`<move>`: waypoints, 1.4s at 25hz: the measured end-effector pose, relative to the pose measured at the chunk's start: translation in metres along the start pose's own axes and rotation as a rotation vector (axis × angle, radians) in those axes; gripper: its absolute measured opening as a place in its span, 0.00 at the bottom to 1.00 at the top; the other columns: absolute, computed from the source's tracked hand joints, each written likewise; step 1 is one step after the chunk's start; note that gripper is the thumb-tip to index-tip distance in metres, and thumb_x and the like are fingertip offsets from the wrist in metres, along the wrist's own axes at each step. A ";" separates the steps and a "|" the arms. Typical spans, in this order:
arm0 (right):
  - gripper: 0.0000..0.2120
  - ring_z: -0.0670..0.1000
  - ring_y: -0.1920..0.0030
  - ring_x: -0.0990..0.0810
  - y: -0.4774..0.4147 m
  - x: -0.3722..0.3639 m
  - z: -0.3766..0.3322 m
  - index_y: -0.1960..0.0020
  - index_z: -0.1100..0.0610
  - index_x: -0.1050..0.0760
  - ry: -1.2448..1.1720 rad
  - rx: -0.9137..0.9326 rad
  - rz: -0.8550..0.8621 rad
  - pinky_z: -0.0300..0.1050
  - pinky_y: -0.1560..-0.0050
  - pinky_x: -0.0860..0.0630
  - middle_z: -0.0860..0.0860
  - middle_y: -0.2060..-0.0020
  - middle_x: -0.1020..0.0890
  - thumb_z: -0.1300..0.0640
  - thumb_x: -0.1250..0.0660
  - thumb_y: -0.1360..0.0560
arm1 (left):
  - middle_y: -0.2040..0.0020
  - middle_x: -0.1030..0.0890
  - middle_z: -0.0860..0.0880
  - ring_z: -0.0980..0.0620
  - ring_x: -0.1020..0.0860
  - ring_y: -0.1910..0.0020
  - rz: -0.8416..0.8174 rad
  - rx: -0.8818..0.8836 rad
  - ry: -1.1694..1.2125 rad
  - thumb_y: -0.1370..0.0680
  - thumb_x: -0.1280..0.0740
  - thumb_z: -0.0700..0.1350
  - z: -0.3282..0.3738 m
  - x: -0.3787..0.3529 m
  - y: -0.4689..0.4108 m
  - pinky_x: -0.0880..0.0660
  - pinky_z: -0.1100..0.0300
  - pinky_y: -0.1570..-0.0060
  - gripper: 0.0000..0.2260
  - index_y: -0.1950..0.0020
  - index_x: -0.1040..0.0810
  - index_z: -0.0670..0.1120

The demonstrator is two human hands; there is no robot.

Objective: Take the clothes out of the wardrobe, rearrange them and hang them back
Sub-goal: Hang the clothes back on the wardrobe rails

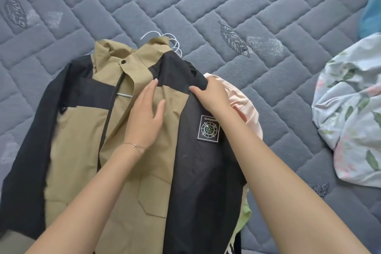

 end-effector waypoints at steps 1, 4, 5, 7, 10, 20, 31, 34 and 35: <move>0.19 0.57 0.44 0.22 0.003 0.002 0.001 0.44 0.60 0.25 -0.061 -0.011 0.007 0.53 0.43 0.26 0.55 0.47 0.19 0.47 0.32 0.26 | 0.24 0.37 0.53 0.58 0.40 0.26 -0.005 0.020 0.020 0.18 0.40 0.44 0.000 0.001 0.003 0.46 0.70 0.30 0.24 0.23 0.40 0.46; 0.10 0.55 0.50 0.21 0.020 0.013 -0.007 0.53 0.59 0.22 -0.267 0.008 0.101 0.54 0.46 0.26 0.52 0.55 0.18 0.52 0.29 0.27 | 0.24 0.37 0.53 0.59 0.39 0.26 -0.009 0.046 0.061 0.18 0.40 0.45 0.006 0.003 0.004 0.46 0.71 0.31 0.24 0.23 0.40 0.47; 0.08 0.54 0.53 0.21 0.029 0.017 -0.011 0.57 0.58 0.23 -0.310 0.038 0.136 0.54 0.48 0.26 0.51 0.59 0.19 0.54 0.29 0.28 | 0.24 0.36 0.53 0.58 0.39 0.26 -0.005 0.061 0.078 0.18 0.40 0.46 0.009 0.004 0.003 0.44 0.67 0.29 0.24 0.23 0.40 0.47; 0.08 0.55 0.58 0.23 0.053 0.023 -0.022 0.62 0.56 0.27 -0.321 0.150 0.225 0.55 0.52 0.27 0.50 0.65 0.22 0.56 0.29 0.28 | 0.25 0.34 0.51 0.57 0.36 0.27 0.020 0.122 0.151 0.18 0.39 0.47 0.019 0.010 0.000 0.40 0.62 0.28 0.24 0.23 0.39 0.46; 0.06 0.53 0.60 0.24 0.085 0.027 -0.038 0.61 0.58 0.25 -0.267 0.373 0.325 0.54 0.55 0.28 0.50 0.65 0.21 0.60 0.29 0.28 | 0.28 0.29 0.47 0.59 0.30 0.33 0.100 0.287 0.369 0.20 0.36 0.52 0.037 0.025 -0.008 0.34 0.77 0.41 0.26 0.25 0.36 0.43; 0.08 0.54 0.54 0.23 0.143 0.001 -0.051 0.51 0.60 0.20 -0.161 0.725 0.163 0.52 0.50 0.26 0.51 0.57 0.19 0.58 0.26 0.28 | 0.63 0.26 0.42 0.49 0.30 0.63 0.203 0.484 0.192 0.26 0.34 0.39 0.024 0.063 -0.013 0.34 0.58 0.62 0.05 0.57 0.26 0.37; 0.20 0.55 0.36 0.27 0.080 -0.023 -0.016 0.37 0.56 0.29 -0.115 0.167 -0.159 0.57 0.35 0.30 0.53 0.38 0.23 0.43 0.44 0.19 | 0.50 0.22 0.37 0.39 0.24 0.51 0.320 0.498 0.284 0.21 0.40 0.37 -0.014 0.073 0.044 0.26 0.49 0.49 0.06 0.47 0.29 0.36; 0.15 0.61 0.42 0.26 0.072 -0.033 -0.007 0.46 0.57 0.27 0.291 0.120 -0.222 0.53 0.46 0.29 0.57 0.44 0.21 0.47 0.45 0.18 | 0.53 0.25 0.46 0.49 0.27 0.55 0.368 0.468 0.247 0.20 0.41 0.38 -0.019 0.081 0.060 0.33 0.59 0.53 0.02 0.48 0.30 0.43; 0.14 0.61 0.43 0.26 0.074 -0.035 -0.008 0.47 0.58 0.26 0.377 0.138 -0.214 0.52 0.48 0.31 0.58 0.46 0.21 0.49 0.44 0.19 | 0.52 0.26 0.48 0.51 0.28 0.55 0.384 0.462 0.241 0.20 0.42 0.38 -0.021 0.084 0.064 0.34 0.60 0.52 0.03 0.48 0.31 0.44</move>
Point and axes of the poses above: each hand's wrist, its own y-axis away from the middle knuckle, its own x-axis out of the back of the hand, z = x × y, the point moved 3 cm from there along -y, towards the middle knuckle
